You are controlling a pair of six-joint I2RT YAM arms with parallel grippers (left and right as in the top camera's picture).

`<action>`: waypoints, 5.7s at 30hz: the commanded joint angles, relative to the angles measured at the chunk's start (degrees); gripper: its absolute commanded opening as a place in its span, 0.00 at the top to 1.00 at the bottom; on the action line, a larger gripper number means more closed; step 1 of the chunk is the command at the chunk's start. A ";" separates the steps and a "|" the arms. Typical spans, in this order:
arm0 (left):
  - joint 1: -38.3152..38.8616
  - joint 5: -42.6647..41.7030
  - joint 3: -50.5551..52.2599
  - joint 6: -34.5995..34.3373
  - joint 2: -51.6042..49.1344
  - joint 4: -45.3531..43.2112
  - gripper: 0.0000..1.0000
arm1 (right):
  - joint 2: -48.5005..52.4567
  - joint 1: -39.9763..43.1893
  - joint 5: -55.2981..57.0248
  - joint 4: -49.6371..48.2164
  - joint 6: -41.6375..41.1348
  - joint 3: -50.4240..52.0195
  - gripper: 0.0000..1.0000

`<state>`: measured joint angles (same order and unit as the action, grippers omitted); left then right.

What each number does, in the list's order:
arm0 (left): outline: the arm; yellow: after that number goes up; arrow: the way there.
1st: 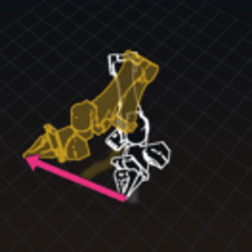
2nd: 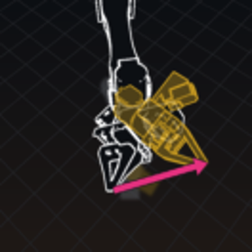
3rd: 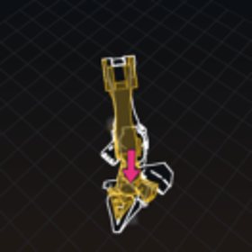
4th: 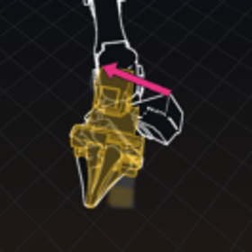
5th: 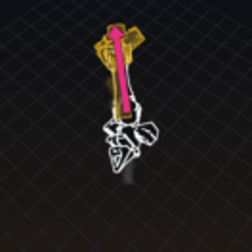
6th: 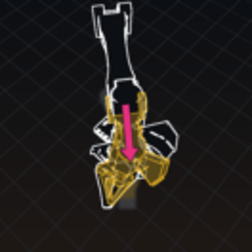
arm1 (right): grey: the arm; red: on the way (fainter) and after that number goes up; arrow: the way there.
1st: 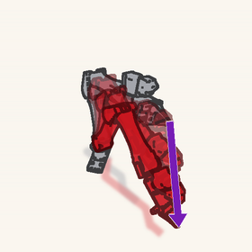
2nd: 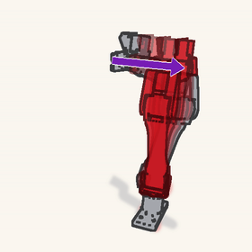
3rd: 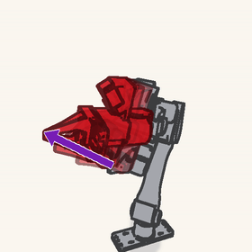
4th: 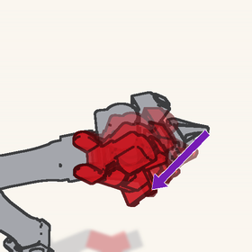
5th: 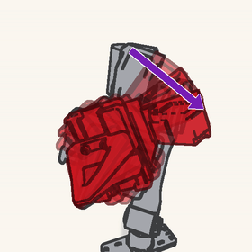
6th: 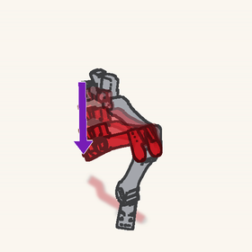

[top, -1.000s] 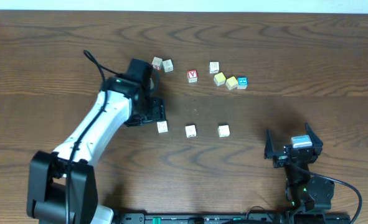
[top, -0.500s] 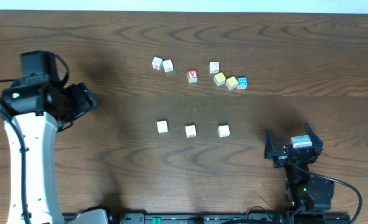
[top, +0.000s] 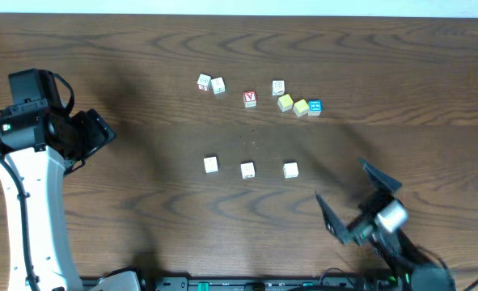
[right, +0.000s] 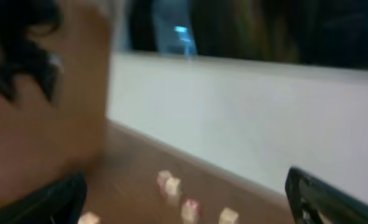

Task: Lift 3 blocks

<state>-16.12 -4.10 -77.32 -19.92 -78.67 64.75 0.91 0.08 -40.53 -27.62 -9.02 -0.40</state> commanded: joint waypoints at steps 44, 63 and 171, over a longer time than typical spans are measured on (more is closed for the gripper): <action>-0.26 0.28 -0.59 -0.50 -0.09 0.37 0.15 | 75.65 -31.85 51.04 88.06 -17.31 -71.84 0.01; -0.26 0.28 -0.59 -0.50 -0.09 0.37 0.15 | 97.63 -32.44 44.09 75.93 -8.70 -67.30 0.28; -0.26 0.28 -0.59 -0.50 -0.09 0.37 0.15 | 100.72 -34.80 35.23 66.14 -22.34 -68.91 0.34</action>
<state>-16.12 -4.12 -77.32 -19.92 -78.67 64.93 101.14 -32.62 -9.34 39.66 -26.52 -70.98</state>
